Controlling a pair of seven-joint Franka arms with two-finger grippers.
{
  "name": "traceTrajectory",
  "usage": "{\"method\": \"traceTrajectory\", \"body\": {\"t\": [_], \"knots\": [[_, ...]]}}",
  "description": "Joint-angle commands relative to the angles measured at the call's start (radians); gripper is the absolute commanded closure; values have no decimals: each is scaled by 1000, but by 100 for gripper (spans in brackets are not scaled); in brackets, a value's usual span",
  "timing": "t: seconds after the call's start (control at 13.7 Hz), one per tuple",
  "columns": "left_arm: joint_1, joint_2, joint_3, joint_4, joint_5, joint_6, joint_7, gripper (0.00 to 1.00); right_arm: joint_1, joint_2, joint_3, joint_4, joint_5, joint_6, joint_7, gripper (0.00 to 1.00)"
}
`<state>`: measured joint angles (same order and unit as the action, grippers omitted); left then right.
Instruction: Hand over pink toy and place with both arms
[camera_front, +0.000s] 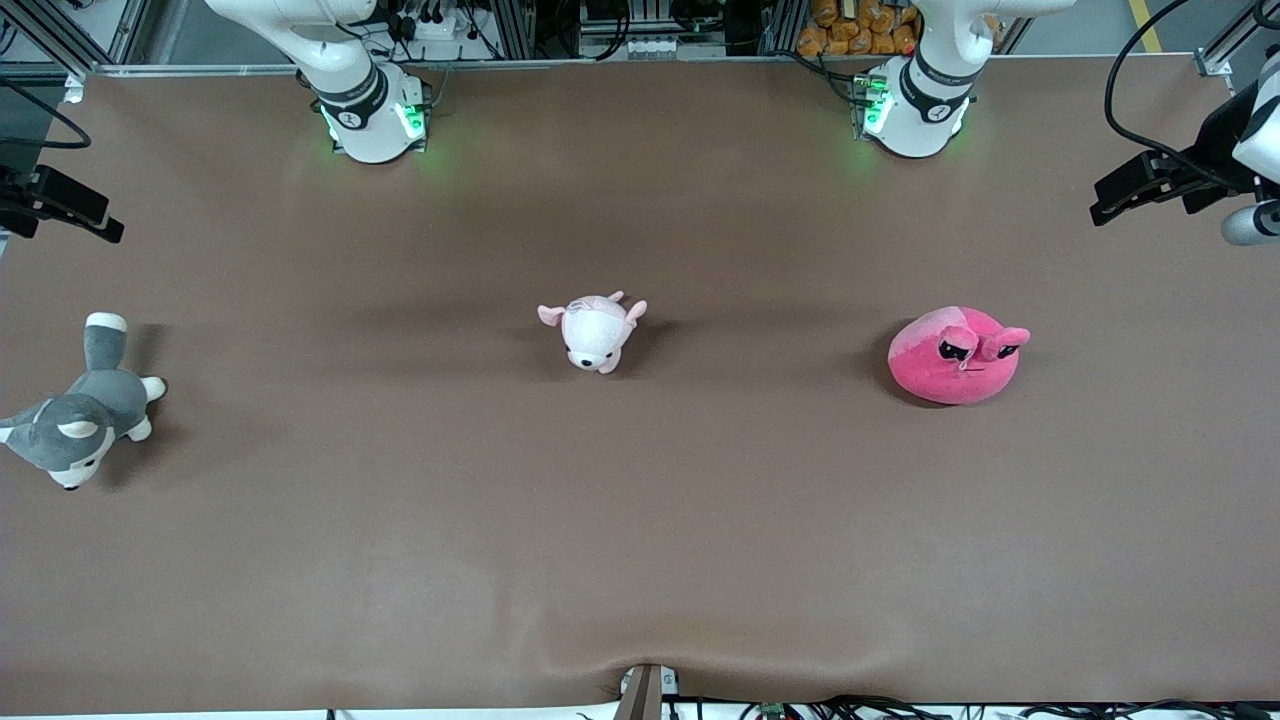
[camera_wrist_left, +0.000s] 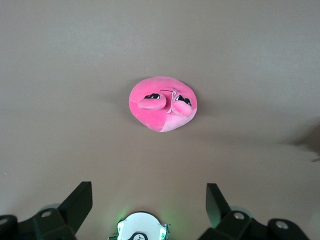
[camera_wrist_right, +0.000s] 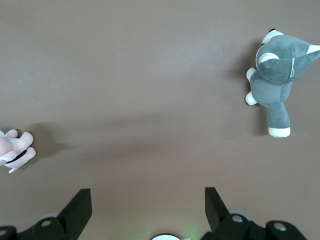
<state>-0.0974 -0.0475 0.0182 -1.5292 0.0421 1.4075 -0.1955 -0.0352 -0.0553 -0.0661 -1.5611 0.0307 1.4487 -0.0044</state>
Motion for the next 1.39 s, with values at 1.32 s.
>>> {"method": "traceTrajectory", "body": {"t": [1.32], "knots": [[33, 32, -3, 44, 1, -15, -9, 0, -5, 8, 8, 19, 9, -1, 6, 0]]}}
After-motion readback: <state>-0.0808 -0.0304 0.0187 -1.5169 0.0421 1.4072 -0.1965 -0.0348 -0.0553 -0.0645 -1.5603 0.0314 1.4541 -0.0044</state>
